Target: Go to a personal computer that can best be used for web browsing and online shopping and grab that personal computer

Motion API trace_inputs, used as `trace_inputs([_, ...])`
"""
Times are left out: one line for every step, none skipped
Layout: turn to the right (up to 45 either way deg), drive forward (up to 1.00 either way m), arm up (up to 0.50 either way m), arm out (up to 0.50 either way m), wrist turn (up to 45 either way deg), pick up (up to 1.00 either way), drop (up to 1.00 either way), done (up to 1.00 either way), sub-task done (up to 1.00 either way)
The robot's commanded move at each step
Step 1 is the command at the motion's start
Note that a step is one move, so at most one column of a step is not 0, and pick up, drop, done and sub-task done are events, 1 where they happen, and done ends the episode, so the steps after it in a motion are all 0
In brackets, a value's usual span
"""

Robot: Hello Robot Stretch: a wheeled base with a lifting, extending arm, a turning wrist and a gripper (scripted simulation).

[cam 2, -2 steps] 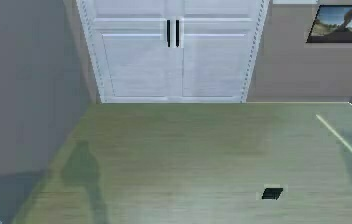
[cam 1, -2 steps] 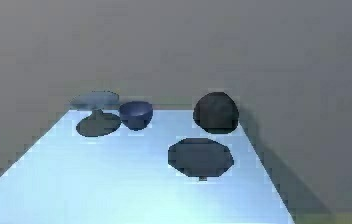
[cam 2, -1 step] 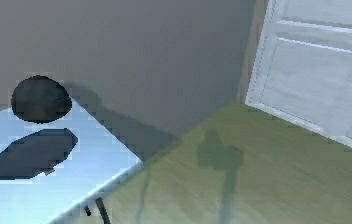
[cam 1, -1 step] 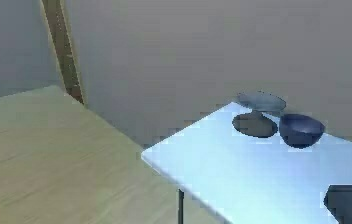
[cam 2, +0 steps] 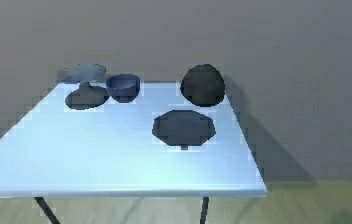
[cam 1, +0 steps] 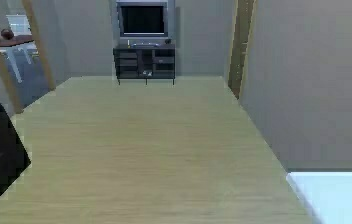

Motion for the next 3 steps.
trace_inputs([-45.0, 0.00, 0.00, 0.00, 0.0, 0.00, 0.00, 0.00, 0.00])
trace_inputs([-45.0, 0.00, 0.00, 0.00, 0.0, 0.00, 0.00, 0.00, 0.00])
trace_inputs([0.0, 0.15, 0.00, 0.00, 0.0, 0.00, 0.00, 0.00, 0.00])
